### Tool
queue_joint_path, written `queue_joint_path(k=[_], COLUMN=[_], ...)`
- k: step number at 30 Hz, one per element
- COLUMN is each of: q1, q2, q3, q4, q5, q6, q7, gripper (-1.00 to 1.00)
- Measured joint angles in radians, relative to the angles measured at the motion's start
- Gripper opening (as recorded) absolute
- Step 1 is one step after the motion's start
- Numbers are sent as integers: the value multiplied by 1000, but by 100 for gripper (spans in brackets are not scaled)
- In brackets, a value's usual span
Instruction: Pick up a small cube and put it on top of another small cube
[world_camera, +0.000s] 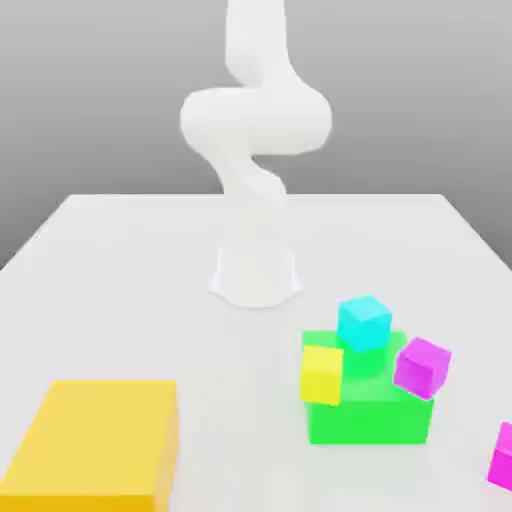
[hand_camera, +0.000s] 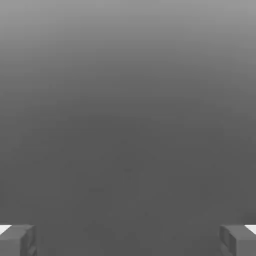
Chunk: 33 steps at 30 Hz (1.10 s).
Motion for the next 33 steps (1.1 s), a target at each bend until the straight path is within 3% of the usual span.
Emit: queue_joint_path(k=[19, 29, 33], q1=[172, 281, 328], q2=[695, 1057, 1202], q3=[200, 264, 228], q4=[38, 57, 82], q5=[-137, -203, -258], q6=[176, 268, 357], q7=[-141, -219, -195], gripper=[0, 0, 0])
